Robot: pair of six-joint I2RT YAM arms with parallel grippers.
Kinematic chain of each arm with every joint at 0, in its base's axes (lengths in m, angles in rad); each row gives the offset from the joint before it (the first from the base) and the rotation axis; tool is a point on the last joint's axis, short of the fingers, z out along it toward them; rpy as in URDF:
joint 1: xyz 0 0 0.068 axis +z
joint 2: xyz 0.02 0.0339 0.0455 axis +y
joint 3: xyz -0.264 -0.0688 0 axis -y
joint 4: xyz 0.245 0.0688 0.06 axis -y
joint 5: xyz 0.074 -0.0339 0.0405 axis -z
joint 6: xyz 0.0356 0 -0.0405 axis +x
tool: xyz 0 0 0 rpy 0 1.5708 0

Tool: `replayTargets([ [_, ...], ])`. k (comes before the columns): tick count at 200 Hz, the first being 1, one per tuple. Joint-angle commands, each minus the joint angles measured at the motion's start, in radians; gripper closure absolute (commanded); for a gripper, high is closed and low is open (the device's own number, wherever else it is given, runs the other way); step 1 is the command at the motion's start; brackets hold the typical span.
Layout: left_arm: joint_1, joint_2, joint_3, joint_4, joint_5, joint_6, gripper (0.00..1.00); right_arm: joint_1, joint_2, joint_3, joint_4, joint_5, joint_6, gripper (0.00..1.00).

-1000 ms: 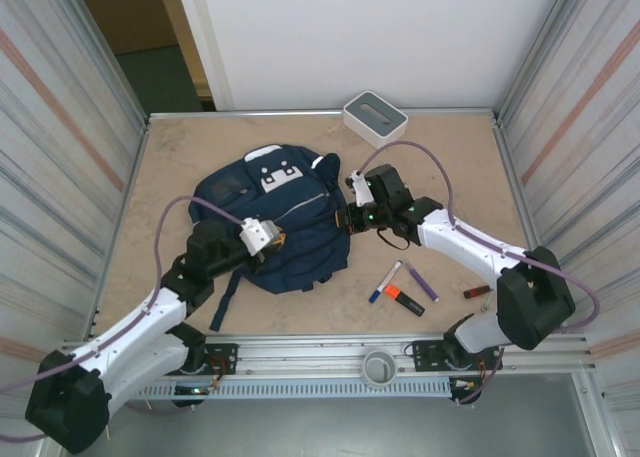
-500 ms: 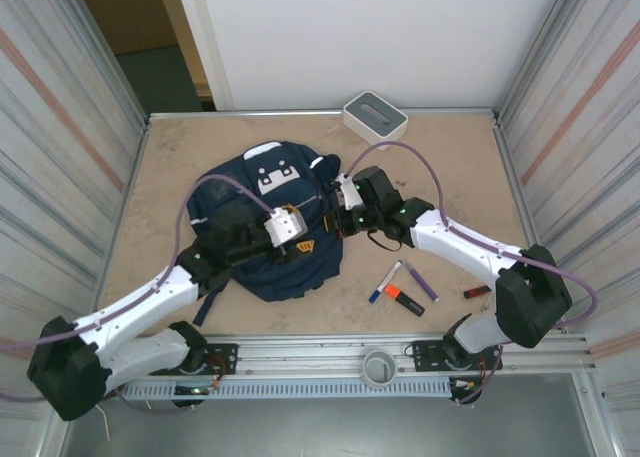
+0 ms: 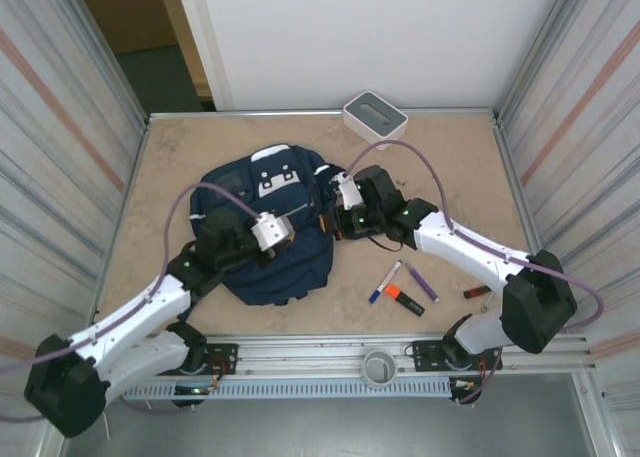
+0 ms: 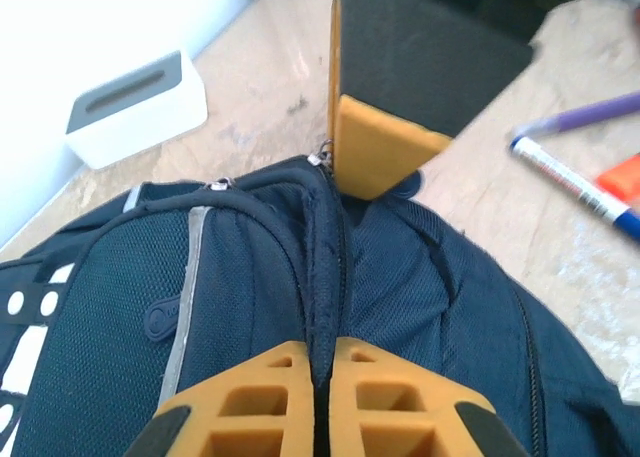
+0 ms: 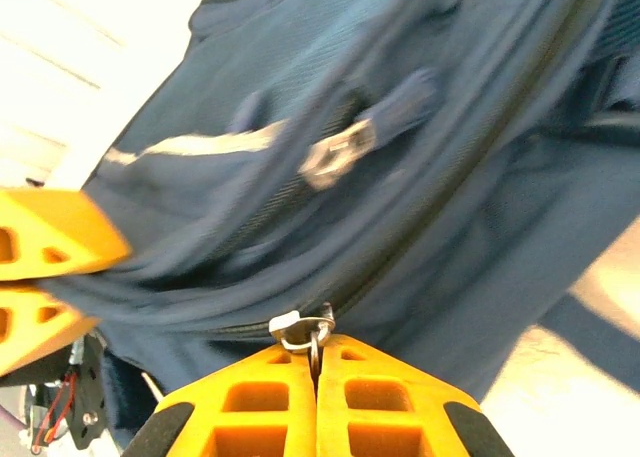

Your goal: Pack the student bag

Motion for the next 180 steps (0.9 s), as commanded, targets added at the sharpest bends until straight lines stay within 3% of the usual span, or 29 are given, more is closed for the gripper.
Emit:
replayTargets([
  [1, 0.076, -0.142, -0.061, 0.236, 0.177, -0.104, 1.00, -0.087, 0.024, 0.042, -0.057, 0.106, -0.019, 1.00],
  [37, 0.113, -0.194, -0.123, 0.327, 0.075, -0.136, 1.00, -0.098, 0.048, 0.068, -0.025, 0.059, -0.017, 1.00],
  [73, 0.109, -0.080, -0.004, 0.104, -0.107, -0.124, 0.48, -0.065, 0.016, 0.065, 0.017, 0.036, 0.011, 1.00],
  [110, -0.033, -0.004, 0.113, -0.054, -0.141, -0.101, 0.29, -0.021, -0.005, 0.083, 0.056, 0.016, 0.046, 1.00],
  [137, -0.116, 0.058, 0.173, -0.137, -0.185, -0.065, 0.25, 0.006, -0.016, 0.103, 0.058, 0.009, 0.056, 1.00],
  [180, -0.121, 0.157, 0.211, -0.181, -0.195, -0.057, 0.31, 0.035, -0.038, 0.109, 0.059, 0.003, 0.063, 1.00],
])
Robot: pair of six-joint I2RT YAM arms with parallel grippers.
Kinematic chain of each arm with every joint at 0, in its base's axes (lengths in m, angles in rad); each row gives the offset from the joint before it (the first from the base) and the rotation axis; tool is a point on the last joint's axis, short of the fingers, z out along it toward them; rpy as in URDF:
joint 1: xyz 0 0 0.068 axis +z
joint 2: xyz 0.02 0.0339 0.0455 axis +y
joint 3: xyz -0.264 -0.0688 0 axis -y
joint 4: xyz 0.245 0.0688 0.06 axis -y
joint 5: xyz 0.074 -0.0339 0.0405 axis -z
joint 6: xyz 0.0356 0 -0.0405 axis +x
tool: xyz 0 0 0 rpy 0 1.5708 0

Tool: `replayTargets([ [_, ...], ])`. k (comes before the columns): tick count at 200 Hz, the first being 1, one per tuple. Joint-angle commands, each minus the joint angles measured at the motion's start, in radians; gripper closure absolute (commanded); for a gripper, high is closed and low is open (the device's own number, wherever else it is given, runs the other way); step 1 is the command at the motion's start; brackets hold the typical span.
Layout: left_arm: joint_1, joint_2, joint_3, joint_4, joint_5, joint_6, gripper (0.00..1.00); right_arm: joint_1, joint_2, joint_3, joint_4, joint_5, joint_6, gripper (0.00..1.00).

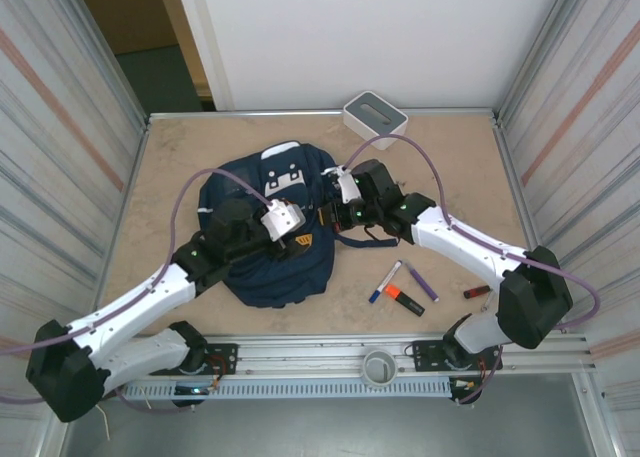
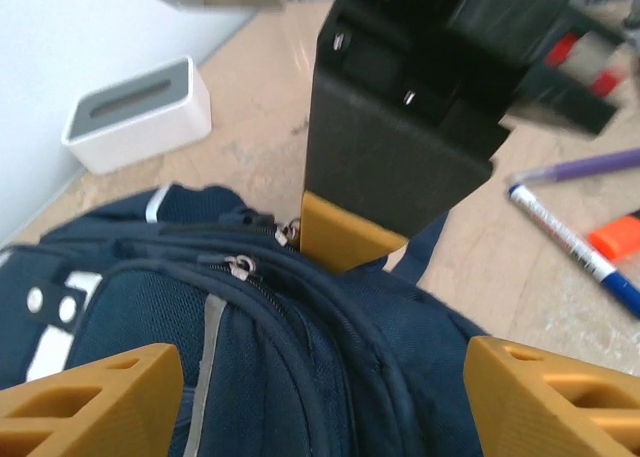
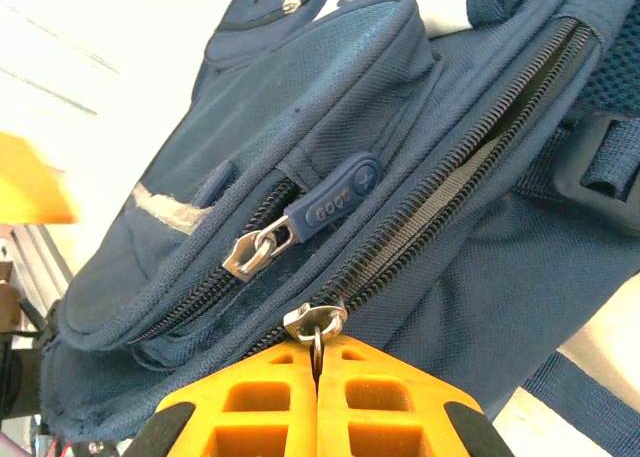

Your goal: Pack the student bag

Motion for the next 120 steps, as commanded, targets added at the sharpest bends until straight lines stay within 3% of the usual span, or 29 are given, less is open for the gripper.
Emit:
replayTargets([
  [1, -0.001, 0.029, 0.031, -0.062, -0.036, 0.023, 0.32, 0.015, -0.066, 0.055, 0.067, -0.022, 0.025, 1.00],
  [26, 0.012, 0.031, 0.025, -0.065, -0.063, 0.046, 0.58, 0.013, -0.078, 0.033, 0.064, -0.019, 0.011, 1.00],
  [53, 0.077, -0.030, -0.005, -0.038, 0.039, 0.040, 1.00, -0.019, -0.066, 0.013, 0.040, -0.027, -0.042, 1.00],
  [96, 0.179, -0.207, -0.143, 0.171, 0.364, -0.007, 1.00, -0.179, 0.084, 0.055, -0.034, -0.095, -0.107, 1.00],
  [120, 0.235, -0.248, -0.174, 0.221, 0.430, -0.047, 1.00, -0.218, 0.174, 0.133, -0.073, -0.045, -0.116, 1.00],
])
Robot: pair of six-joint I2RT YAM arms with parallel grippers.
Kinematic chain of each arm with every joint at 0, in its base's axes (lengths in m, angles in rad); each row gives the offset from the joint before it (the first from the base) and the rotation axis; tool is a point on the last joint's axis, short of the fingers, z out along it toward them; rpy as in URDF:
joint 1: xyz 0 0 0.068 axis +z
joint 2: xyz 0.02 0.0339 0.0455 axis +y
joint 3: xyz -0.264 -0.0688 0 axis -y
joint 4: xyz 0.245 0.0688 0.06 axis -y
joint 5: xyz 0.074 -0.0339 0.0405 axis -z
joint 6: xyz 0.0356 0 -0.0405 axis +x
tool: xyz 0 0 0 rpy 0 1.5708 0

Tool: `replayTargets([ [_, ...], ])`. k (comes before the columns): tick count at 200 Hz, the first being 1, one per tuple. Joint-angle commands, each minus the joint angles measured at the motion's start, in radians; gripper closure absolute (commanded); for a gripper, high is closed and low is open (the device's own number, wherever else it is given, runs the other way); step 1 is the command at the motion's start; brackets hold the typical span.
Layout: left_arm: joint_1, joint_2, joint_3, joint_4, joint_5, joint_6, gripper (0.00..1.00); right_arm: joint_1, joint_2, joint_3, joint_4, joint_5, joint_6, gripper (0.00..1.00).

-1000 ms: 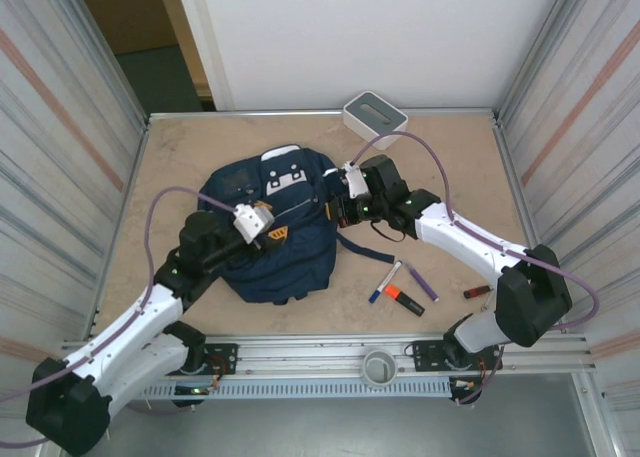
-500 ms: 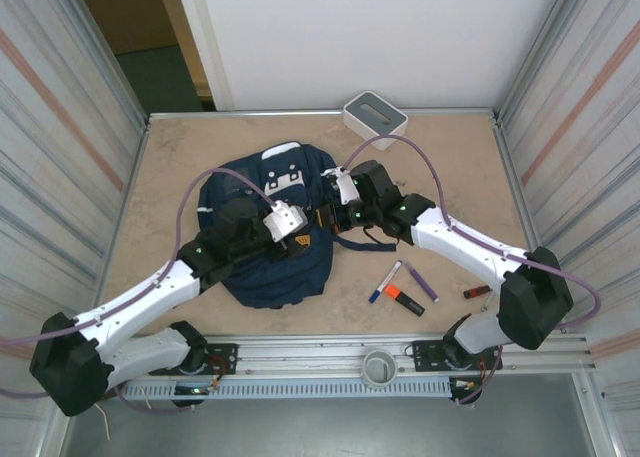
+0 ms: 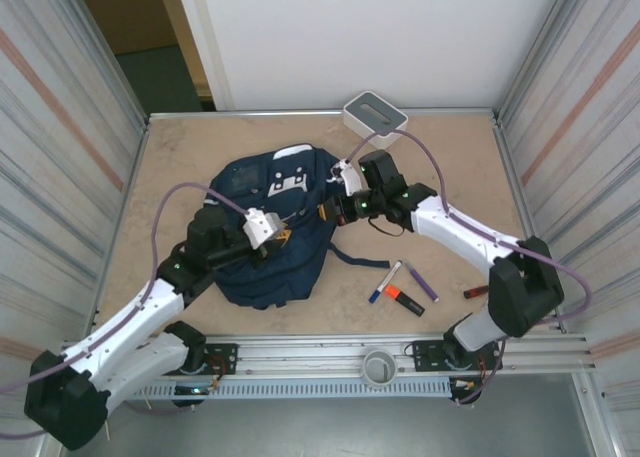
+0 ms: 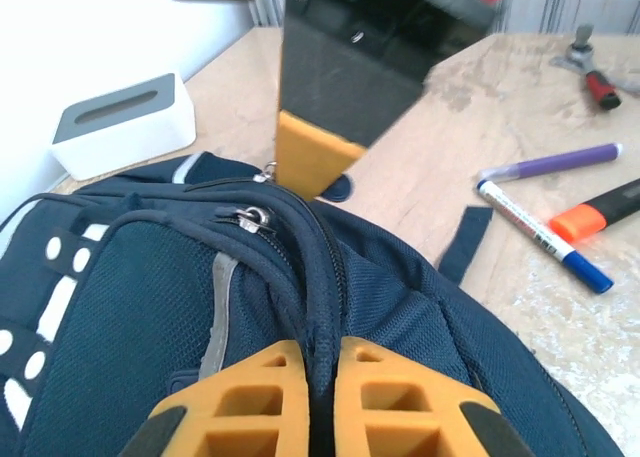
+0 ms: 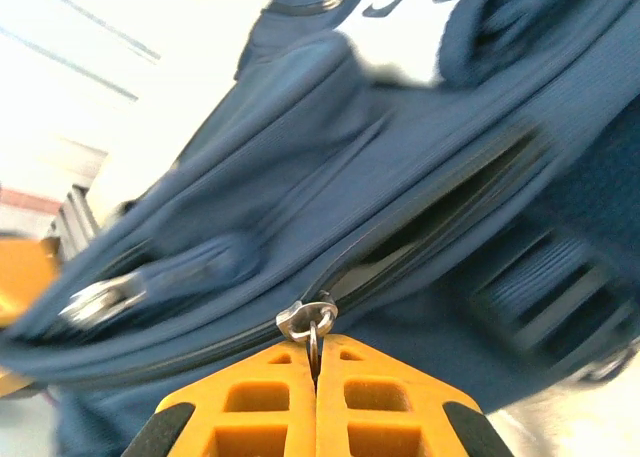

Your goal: Pack the student bag

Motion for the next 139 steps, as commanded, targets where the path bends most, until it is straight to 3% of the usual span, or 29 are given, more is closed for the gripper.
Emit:
replayTargets([
  [1, 0.051, -0.076, -0.014, 0.151, 0.152, -0.055, 1.00, -0.097, 0.084, 0.084, -0.060, 0.133, -0.035, 1.00],
  [38, 0.053, -0.065, -0.018, 0.162, 0.152, -0.056, 1.00, -0.121, 0.161, 0.153, -0.106, 0.148, -0.028, 0.95],
  [70, 0.053, -0.016, -0.011, 0.160, 0.162, -0.052, 1.00, -0.124, 0.086, 0.131, -0.122, 0.109, -0.045, 0.85],
  [98, 0.053, 0.025, -0.007, 0.150, 0.169, -0.046, 1.00, -0.166, -0.033, 0.044, -0.066, 0.058, 0.017, 0.57],
  [117, 0.053, 0.056, -0.009, 0.153, 0.188, -0.047, 1.00, -0.210, -0.050, -0.034, 0.053, 0.001, 0.141, 0.47],
  [139, 0.053, 0.081, -0.005, 0.156, 0.208, -0.055, 1.00, -0.244, 0.032, -0.022, 0.074, 0.047, 0.216, 0.34],
])
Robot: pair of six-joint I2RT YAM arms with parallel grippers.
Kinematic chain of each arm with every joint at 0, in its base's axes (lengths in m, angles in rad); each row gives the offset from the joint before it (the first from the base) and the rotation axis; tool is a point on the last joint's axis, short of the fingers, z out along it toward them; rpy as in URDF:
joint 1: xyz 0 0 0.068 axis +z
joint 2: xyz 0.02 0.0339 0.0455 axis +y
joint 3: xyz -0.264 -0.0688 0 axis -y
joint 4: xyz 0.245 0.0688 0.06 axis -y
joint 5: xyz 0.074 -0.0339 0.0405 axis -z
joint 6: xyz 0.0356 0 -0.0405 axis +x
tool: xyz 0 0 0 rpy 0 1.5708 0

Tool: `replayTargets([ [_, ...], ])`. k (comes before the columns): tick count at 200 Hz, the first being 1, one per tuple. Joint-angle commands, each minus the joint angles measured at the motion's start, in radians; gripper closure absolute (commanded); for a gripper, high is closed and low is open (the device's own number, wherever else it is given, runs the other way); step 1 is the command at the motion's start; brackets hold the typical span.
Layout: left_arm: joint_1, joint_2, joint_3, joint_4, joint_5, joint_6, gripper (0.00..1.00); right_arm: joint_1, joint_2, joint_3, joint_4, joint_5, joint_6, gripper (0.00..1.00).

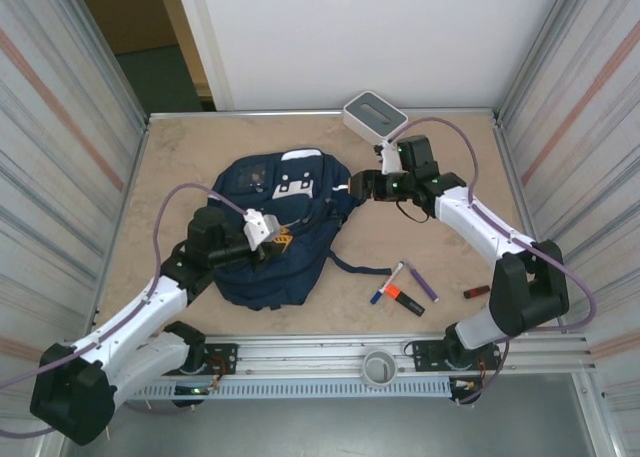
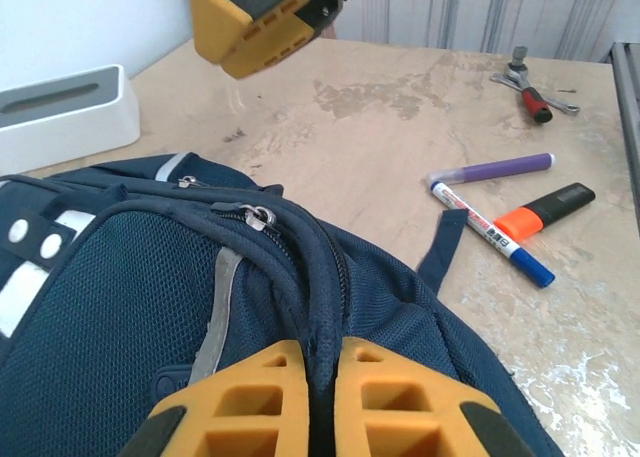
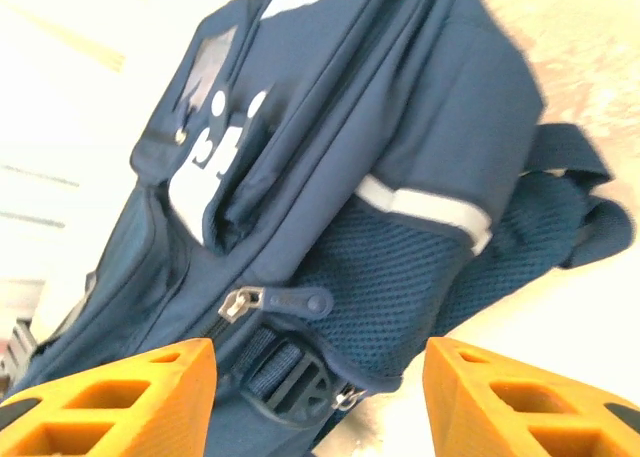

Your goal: Pack the student bag

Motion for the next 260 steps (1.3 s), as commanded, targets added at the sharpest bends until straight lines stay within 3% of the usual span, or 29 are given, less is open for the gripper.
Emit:
replayTargets([
  [1, 0.007, 0.011, 0.026, 0.098, 0.057, -0.024, 1.00, -0.025, 0.078, -0.002, 0.074, 0.013, 0.128, 0.33],
  [47, 0.007, 0.019, 0.016, 0.111, 0.057, -0.028, 1.00, -0.012, 0.382, 0.172, 0.162, -0.090, 0.219, 0.31],
  [55, 0.007, 0.024, 0.014, 0.114, 0.053, -0.029, 1.00, -0.006, 0.424, 0.201, 0.161, -0.103, 0.219, 0.39],
  [66, 0.007, 0.033, 0.014, 0.118, 0.046, -0.036, 1.00, -0.009, 0.456, 0.213, 0.162, -0.123, 0.220, 0.58],
  [86, 0.007, 0.057, 0.021, 0.119, 0.007, -0.067, 1.00, -0.022, 0.405, 0.123, 0.220, -0.105, 0.228, 0.86],
  [125, 0.007, 0.106, 0.060, 0.083, -0.187, -0.136, 0.94, -0.006, 0.196, -0.091, 0.237, -0.012, 0.221, 0.97],
  [161, 0.014, 0.138, 0.088, 0.055, -0.417, -0.176, 0.91, 0.083, 0.034, -0.249, 0.217, 0.105, 0.246, 0.98],
  [192, 0.084, 0.250, 0.183, -0.045, -0.596, -0.269, 0.88, 0.242, -0.057, -0.333, 0.214, 0.275, 0.284, 0.89],
  [225, 0.167, 0.249, 0.257, -0.188, -0.692, -0.395, 0.54, 0.380, -0.128, -0.291, 0.123, 0.412, 0.152, 0.66],
  [239, 0.164, 0.183, 0.242, -0.216, -0.688, -0.427, 0.44, 0.409, -0.158, -0.264, 0.083, 0.473, 0.084, 0.61],
  [260, 0.151, 0.057, 0.178, -0.203, -0.677, -0.513, 0.34, 0.409, -0.180, -0.245, 0.129, 0.461, 0.022, 0.56],
])
